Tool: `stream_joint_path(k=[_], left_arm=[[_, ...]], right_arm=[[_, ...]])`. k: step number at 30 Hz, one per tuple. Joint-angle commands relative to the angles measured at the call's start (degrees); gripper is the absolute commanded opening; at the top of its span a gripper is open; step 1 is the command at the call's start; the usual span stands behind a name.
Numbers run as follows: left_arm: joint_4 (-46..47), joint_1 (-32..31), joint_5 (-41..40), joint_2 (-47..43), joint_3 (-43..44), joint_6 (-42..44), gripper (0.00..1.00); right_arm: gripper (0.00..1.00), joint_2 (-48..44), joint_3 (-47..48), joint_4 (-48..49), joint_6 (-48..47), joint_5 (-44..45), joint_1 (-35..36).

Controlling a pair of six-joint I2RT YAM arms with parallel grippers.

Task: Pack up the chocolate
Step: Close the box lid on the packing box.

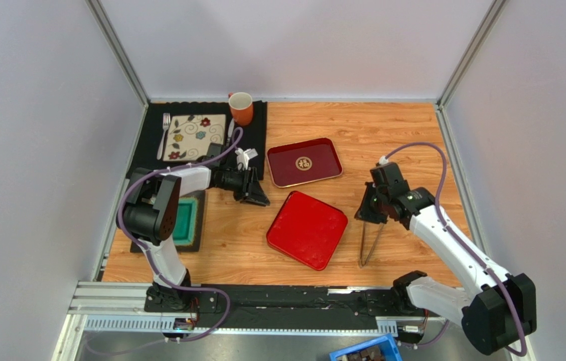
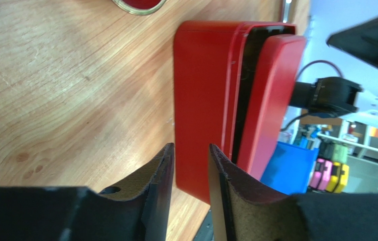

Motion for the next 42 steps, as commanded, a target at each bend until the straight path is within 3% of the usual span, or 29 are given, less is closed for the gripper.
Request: stream_joint_path(k=[1,18,32,42], left_arm=[[-3.4,-2.1,-6.1,-1.7,1.7,5.3,0.37],[-2.3,-5.5,-7.7,-1.6,-0.4,5.8,0.34],[-2.1,-7.5,-6.1,-5.1,-5.9,7.1,0.33],[-8.2,-6.1,-7.2,-6.6,-3.5,10.6,0.31]], right_arm=[[0.08,-1.7,-2.2,-1.1,5.5,-1.8,4.2],[0.07,6.6,-5.9,5.2,8.8,-4.0,10.5],[0.07,12.9,0.1,7.2,6.2,-3.7,10.1],[0.07,10.2,0.4,3.3,2.1,-2.9,4.4]])
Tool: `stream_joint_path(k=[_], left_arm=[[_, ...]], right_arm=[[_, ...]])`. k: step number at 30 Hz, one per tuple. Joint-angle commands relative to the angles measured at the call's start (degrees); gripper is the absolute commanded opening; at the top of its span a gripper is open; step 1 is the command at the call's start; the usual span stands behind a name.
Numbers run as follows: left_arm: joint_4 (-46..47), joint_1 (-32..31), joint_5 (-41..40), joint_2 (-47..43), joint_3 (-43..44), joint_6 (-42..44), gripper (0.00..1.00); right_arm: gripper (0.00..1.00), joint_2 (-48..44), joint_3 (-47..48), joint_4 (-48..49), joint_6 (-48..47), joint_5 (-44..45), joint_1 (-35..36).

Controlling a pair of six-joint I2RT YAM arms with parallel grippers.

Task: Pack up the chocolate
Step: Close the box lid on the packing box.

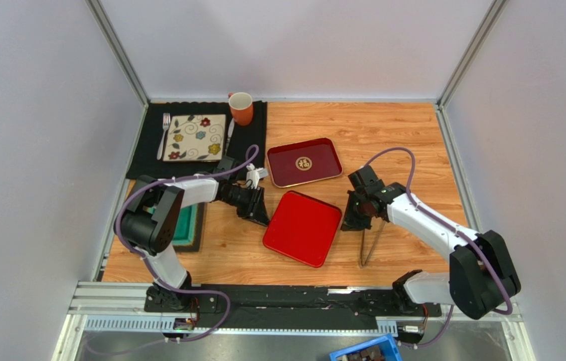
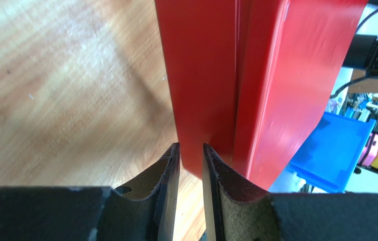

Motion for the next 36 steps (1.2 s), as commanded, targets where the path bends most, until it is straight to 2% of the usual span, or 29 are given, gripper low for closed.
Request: stream_joint_path(k=[1,5,8,11,15,18,22,28,36], left_arm=[[-5.4,1.8,-0.6,-2.3,3.5,3.9,0.31],[-9.6,7.3,-7.5,-4.4,7.0,7.8,0.31],[-12.0,10.4,-8.8,-8.0,7.6,10.4,0.31],[-18.1,10.8,-8.9,-10.7,9.7,14.9,0.31],[-26.5,10.1,-3.6,-15.7,10.4,20.3,0.30],[-34.7,5.8,-0.7,-17.4,12.2,27.6,0.30],[-38.9,-1.4,0.1,-17.9,9.8,34.8,0.28],[-40.5,-11.5,-2.5,-15.2,7.0,37.5,0.26],[-39.2,-19.7,-5.8,-15.0,3.3,39.8,0.25]], right_arm=[[0.07,-3.3,2.9,-3.0,-3.8,1.2,-3.2],[0.08,-5.3,6.0,-4.9,-7.0,2.8,-8.4],[0.07,-2.6,10.7,-4.4,-9.5,3.7,-11.6],[0.07,3.6,14.6,-2.0,-10.8,2.7,-13.7],[0.06,13.0,21.6,1.7,-10.6,-0.4,-13.8],[0.06,18.9,23.5,4.9,-9.5,-4.0,-13.9],[0.05,22.9,23.7,8.2,-8.4,-7.0,-13.7],[0.05,24.7,24.6,8.9,-8.1,-7.4,-12.7],[0.04,28.4,26.5,9.9,-8.2,-8.3,-11.7]])
